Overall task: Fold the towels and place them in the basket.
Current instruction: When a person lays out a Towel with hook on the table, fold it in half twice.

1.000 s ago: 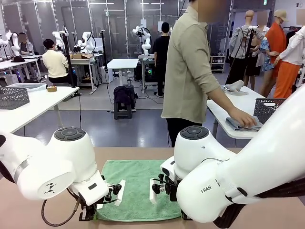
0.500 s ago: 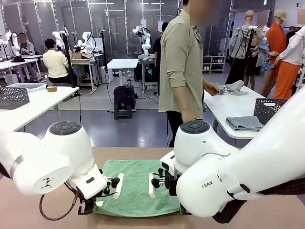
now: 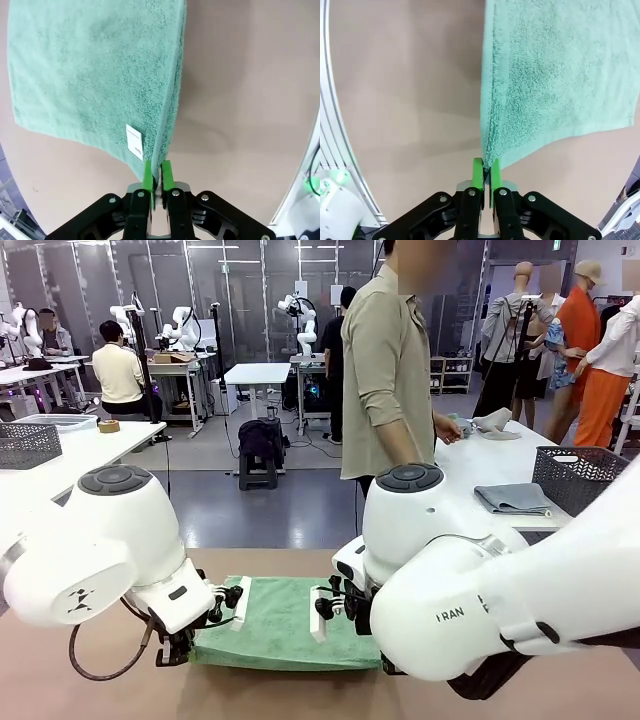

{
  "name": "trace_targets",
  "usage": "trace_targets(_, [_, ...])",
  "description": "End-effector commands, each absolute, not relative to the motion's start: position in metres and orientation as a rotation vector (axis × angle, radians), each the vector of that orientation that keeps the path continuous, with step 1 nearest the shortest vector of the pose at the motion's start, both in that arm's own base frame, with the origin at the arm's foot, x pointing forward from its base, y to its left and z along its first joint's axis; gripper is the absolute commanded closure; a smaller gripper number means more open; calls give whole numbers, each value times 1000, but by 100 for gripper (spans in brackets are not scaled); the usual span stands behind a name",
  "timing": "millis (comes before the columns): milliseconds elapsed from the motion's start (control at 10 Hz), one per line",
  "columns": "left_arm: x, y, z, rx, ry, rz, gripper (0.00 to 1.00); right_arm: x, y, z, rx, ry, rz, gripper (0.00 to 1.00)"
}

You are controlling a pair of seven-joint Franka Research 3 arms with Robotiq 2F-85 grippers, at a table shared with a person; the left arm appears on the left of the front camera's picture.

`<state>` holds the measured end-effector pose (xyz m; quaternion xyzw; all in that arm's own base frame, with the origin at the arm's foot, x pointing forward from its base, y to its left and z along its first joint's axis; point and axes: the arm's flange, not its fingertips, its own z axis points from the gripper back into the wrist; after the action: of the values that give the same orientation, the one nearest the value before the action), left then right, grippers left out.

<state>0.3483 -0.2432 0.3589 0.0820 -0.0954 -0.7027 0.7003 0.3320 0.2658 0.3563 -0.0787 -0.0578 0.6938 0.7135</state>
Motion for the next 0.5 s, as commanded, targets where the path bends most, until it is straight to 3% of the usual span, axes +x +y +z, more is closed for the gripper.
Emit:
trace_targets(0, [318, -226, 365, 163, -181, -1558, 92, 316, 261, 363, -197, -106, 1541, 93])
trace_targets(400, [293, -222, 363, 151, -142, -1583, 92, 304, 257, 363, -183, -115, 1532, 93])
